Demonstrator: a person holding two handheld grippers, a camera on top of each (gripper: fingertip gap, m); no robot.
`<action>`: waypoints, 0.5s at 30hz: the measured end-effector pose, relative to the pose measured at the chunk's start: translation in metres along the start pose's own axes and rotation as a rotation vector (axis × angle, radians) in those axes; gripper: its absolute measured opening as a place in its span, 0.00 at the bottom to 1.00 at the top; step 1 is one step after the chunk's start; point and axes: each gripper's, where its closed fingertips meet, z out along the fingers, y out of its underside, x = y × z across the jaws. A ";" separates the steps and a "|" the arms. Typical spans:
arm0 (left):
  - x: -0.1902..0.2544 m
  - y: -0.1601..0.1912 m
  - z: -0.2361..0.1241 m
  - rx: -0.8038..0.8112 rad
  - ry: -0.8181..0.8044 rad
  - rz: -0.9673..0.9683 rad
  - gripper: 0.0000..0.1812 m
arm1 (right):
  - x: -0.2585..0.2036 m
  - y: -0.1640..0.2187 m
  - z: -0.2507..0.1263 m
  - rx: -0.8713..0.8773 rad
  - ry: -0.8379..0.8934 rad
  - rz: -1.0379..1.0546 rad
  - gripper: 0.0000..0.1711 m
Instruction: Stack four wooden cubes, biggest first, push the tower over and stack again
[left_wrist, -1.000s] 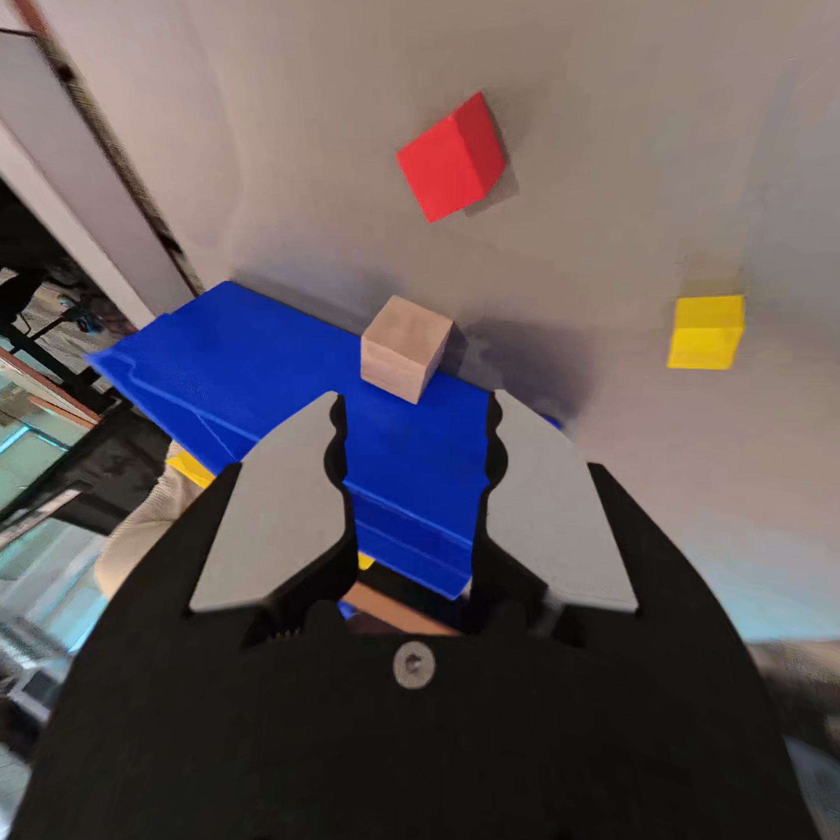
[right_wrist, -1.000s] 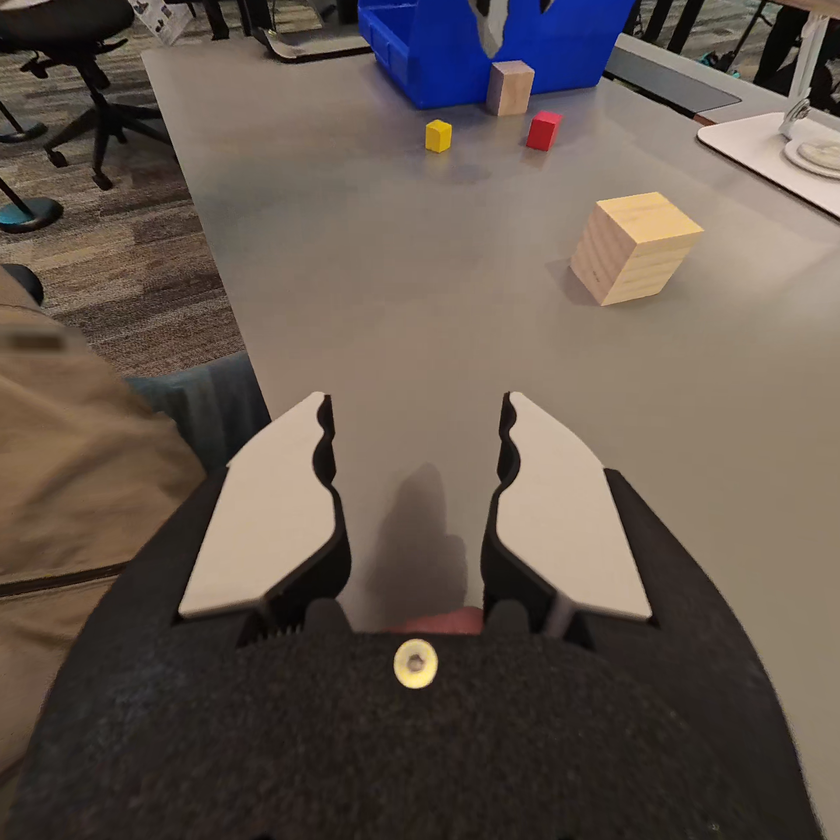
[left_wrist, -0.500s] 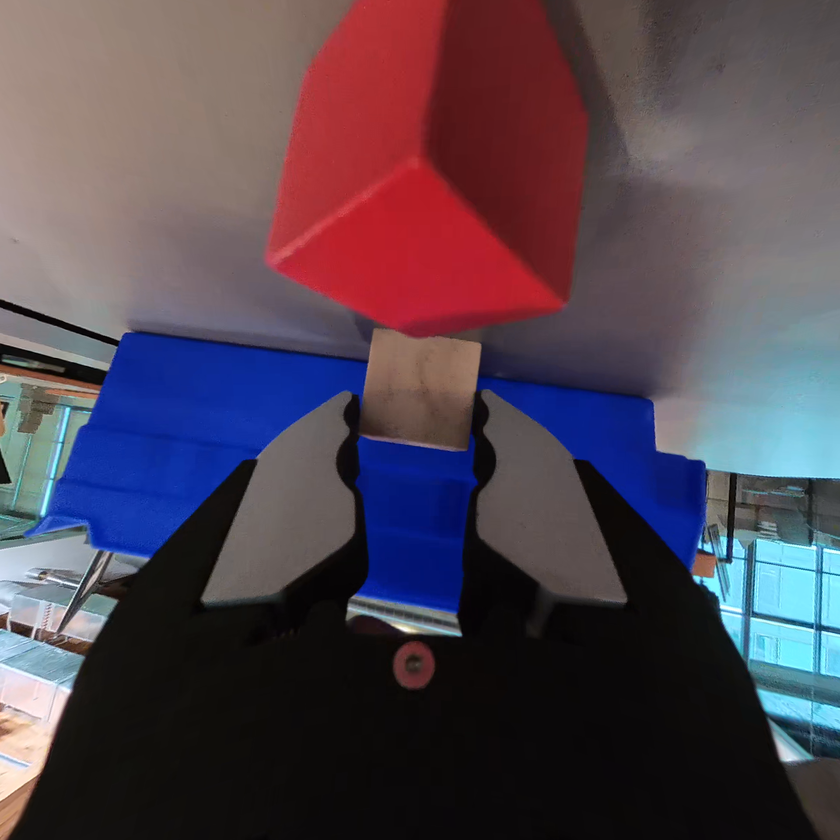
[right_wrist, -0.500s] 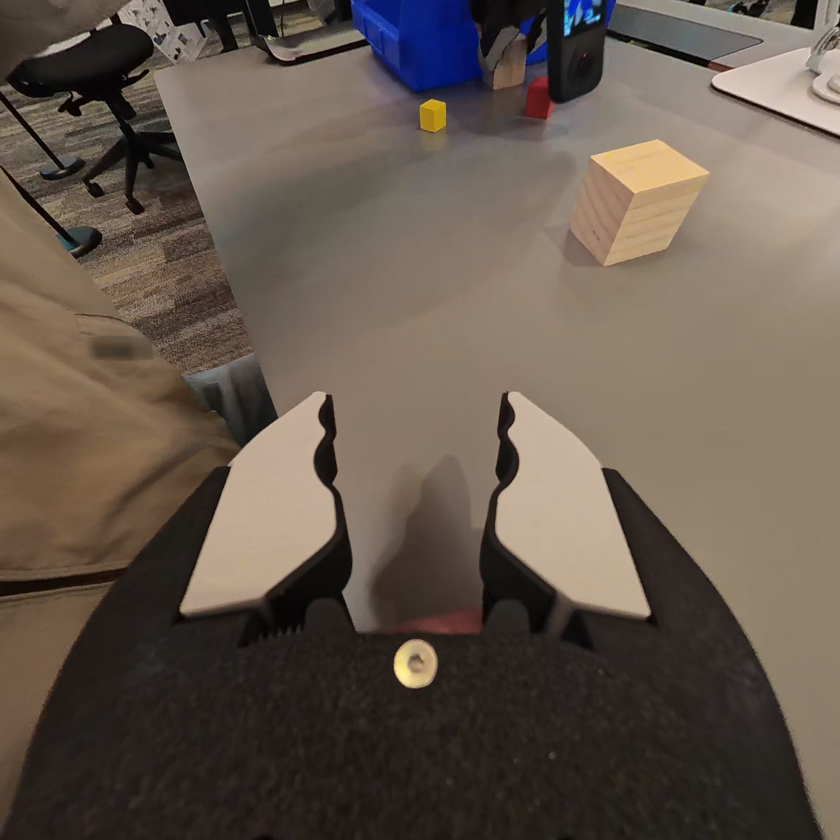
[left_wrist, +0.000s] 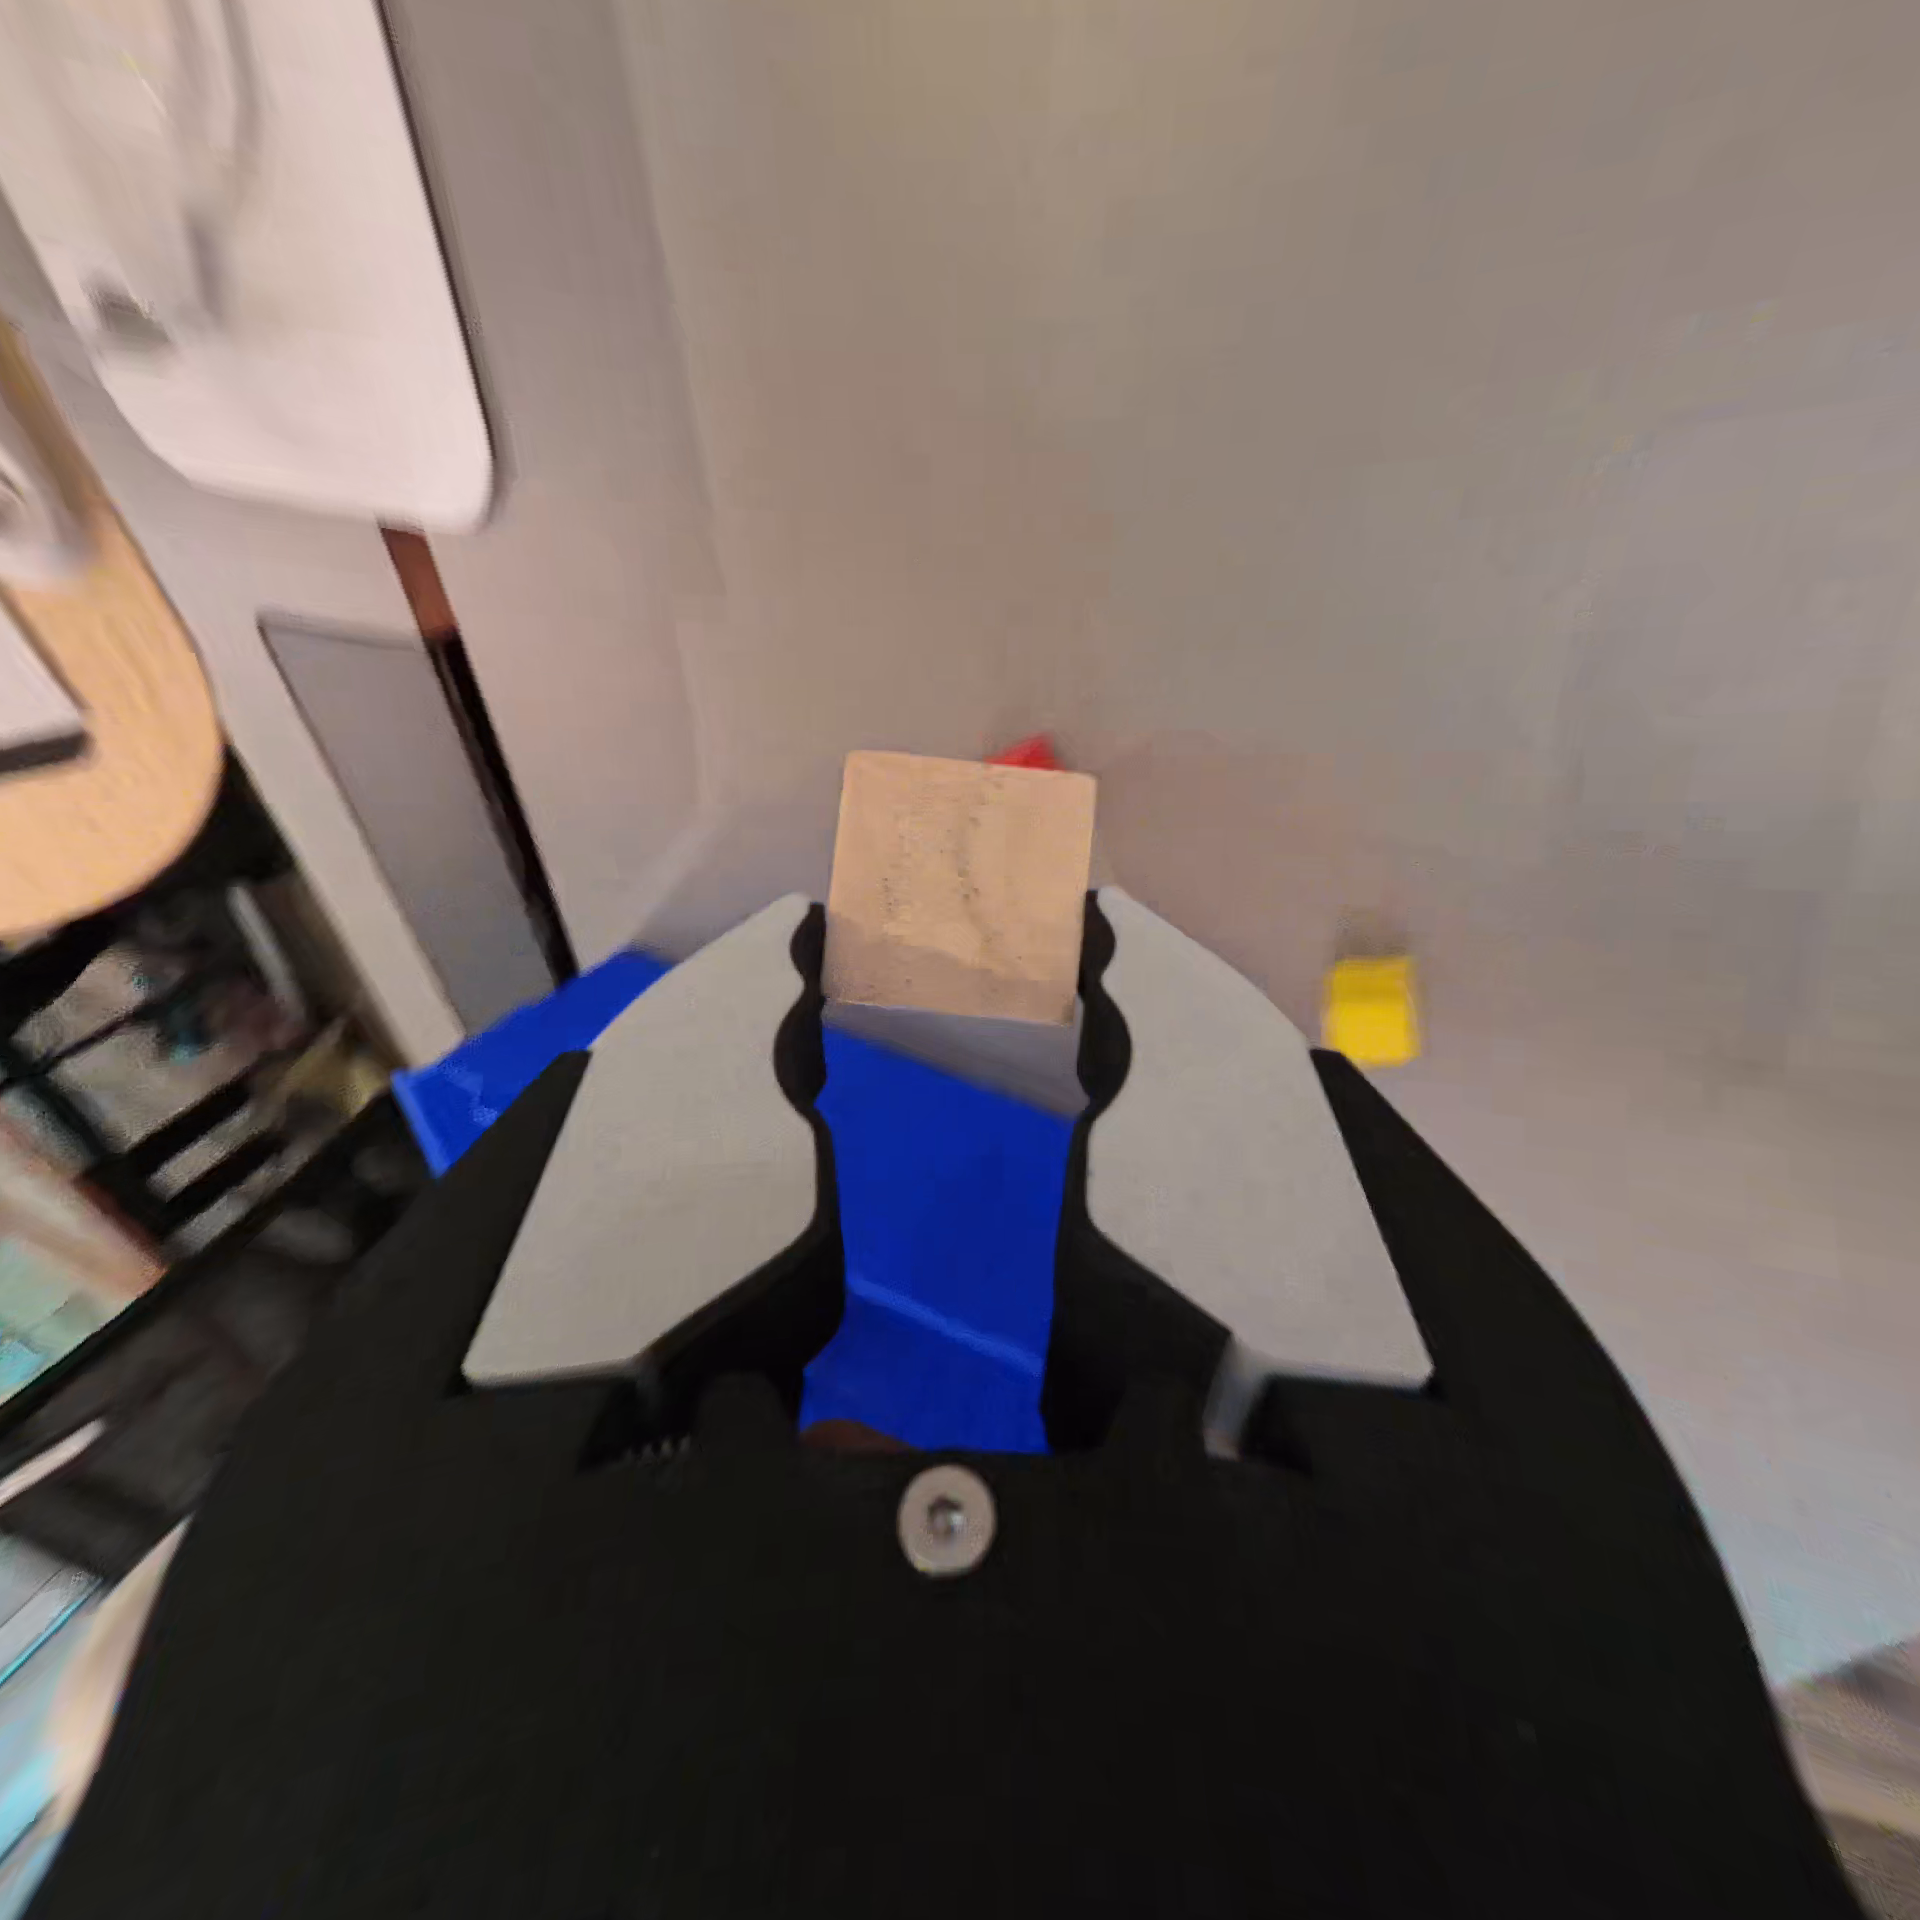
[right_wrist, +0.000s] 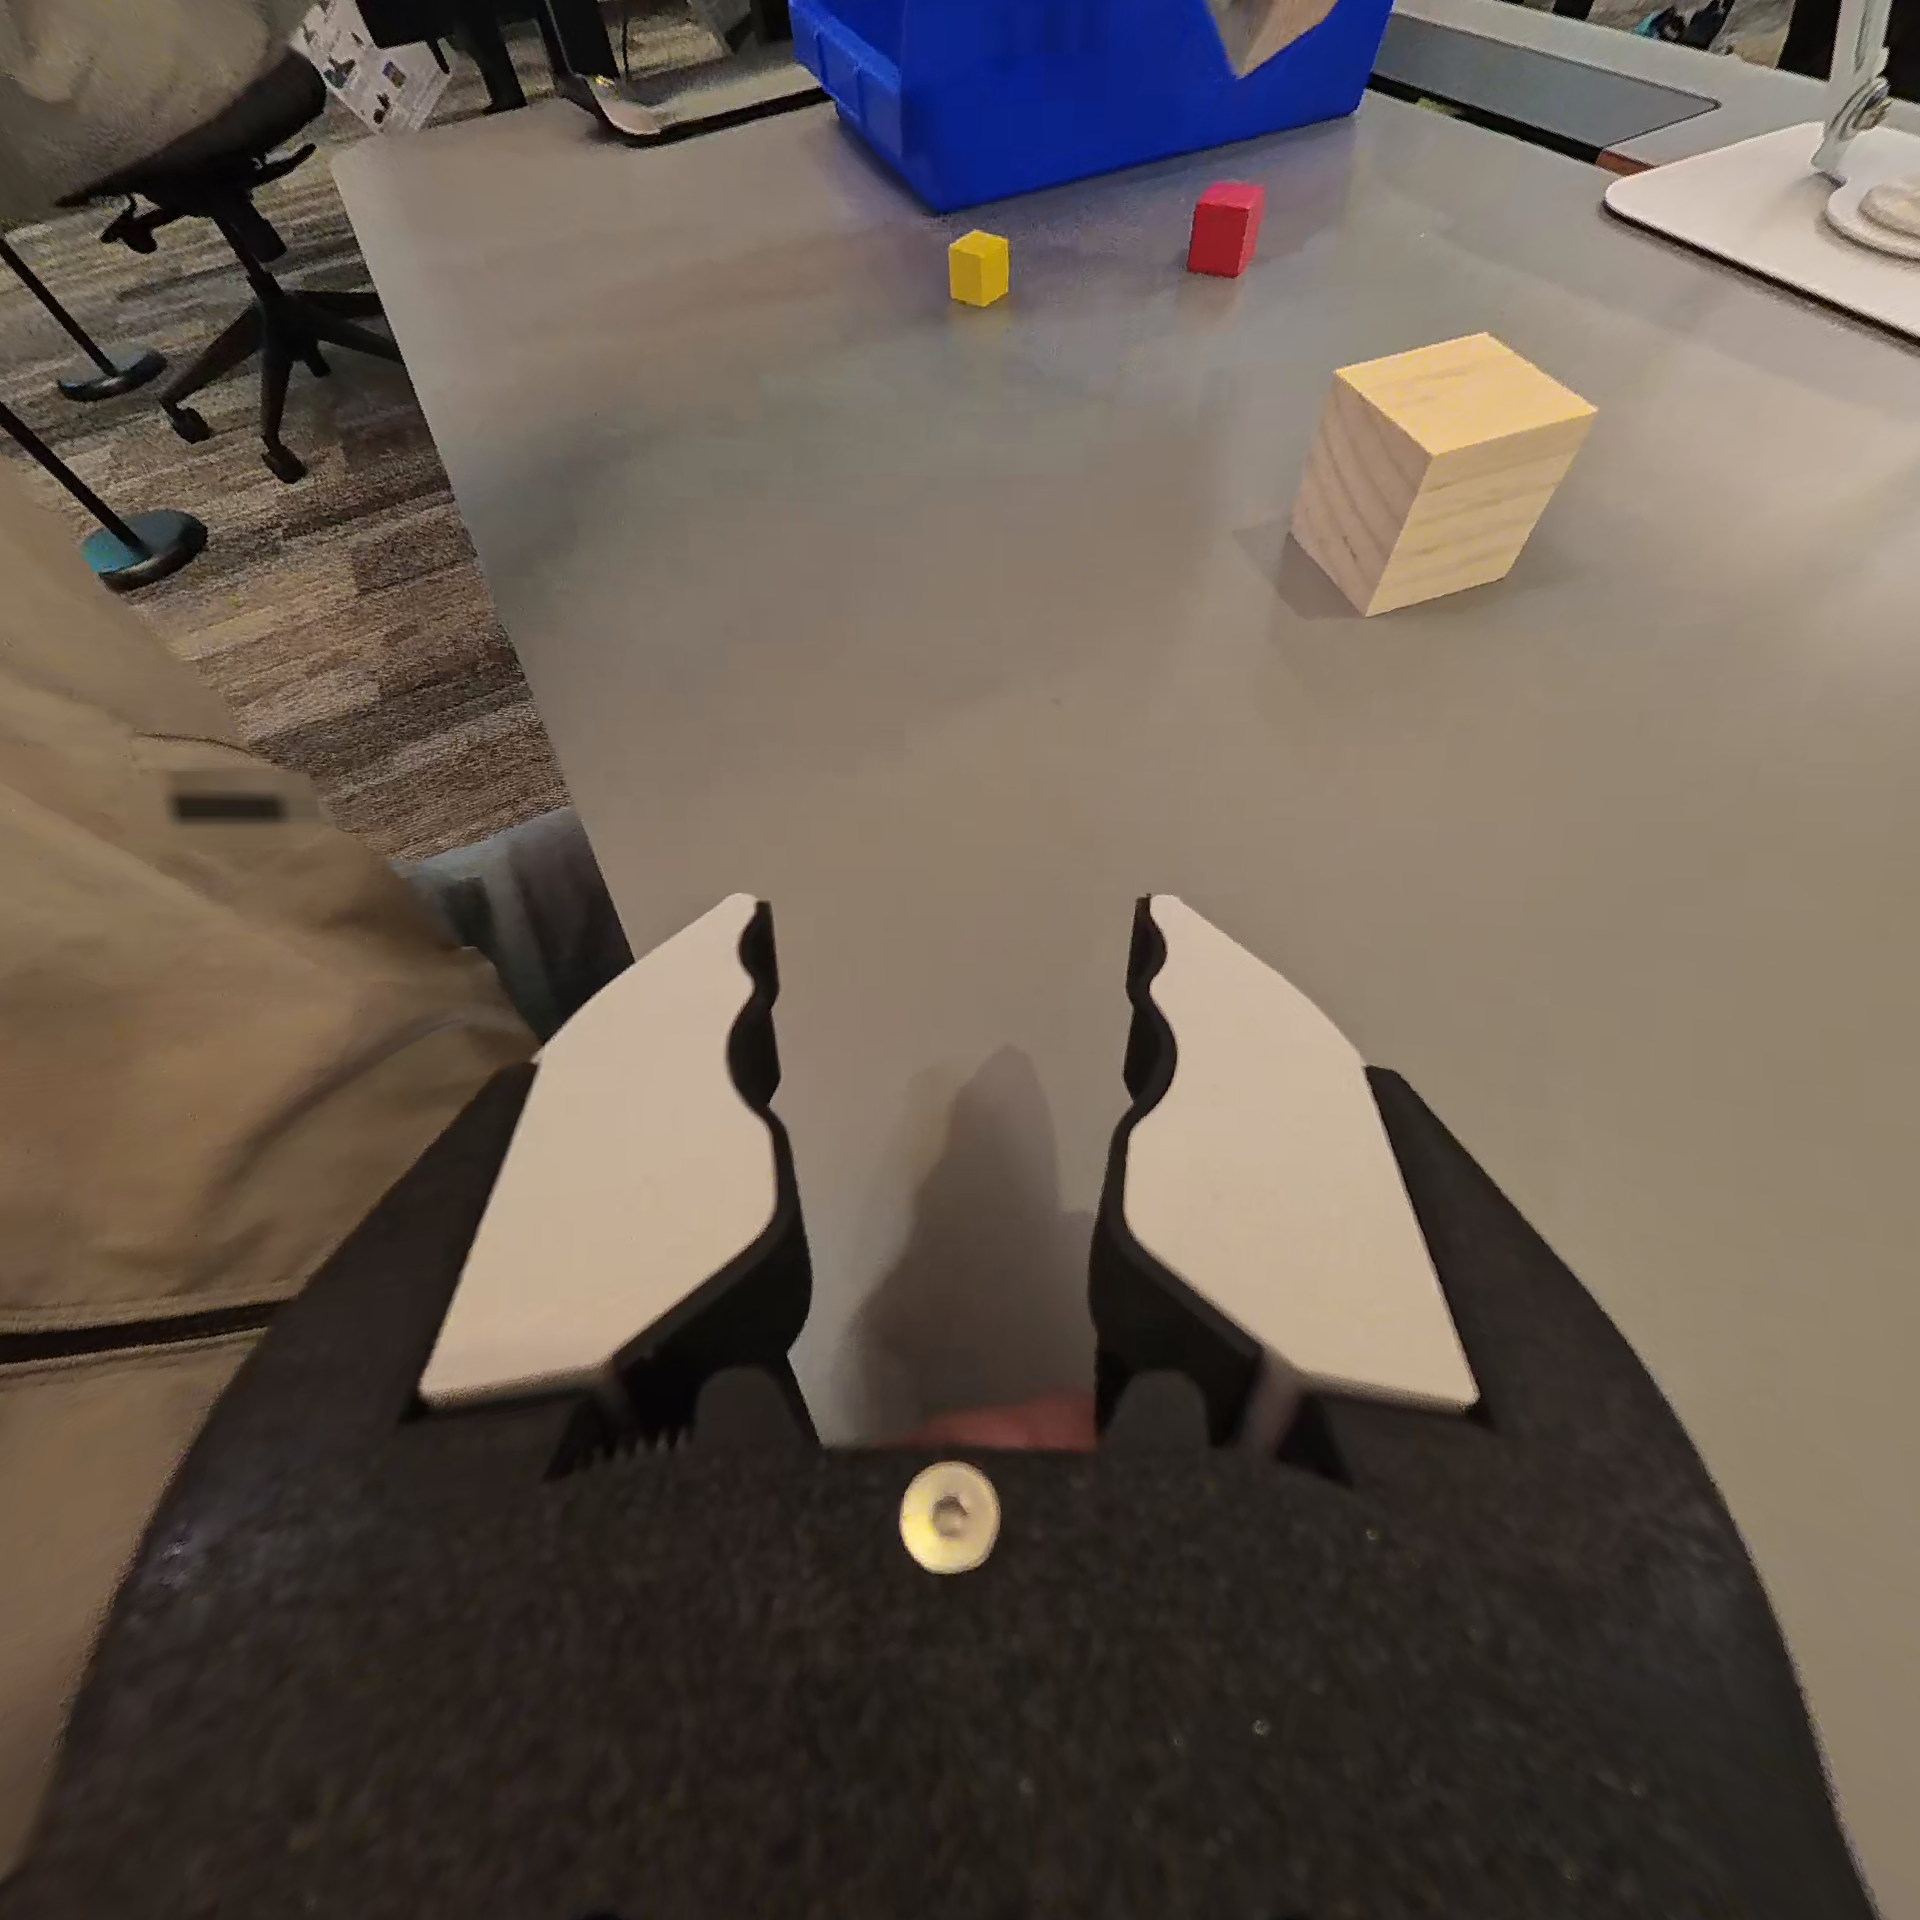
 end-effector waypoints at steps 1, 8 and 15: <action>0.009 -0.019 -0.012 0.095 0.021 -0.022 0.25 | 0.001 0.000 0.000 -0.001 0.002 0.000 0.38; 0.056 -0.136 -0.057 0.529 0.102 0.000 0.25 | 0.002 0.001 0.001 -0.012 0.008 0.001 0.37; 0.074 -0.180 -0.024 0.640 0.220 -0.028 0.25 | 0.000 0.005 0.002 -0.028 0.006 0.002 0.37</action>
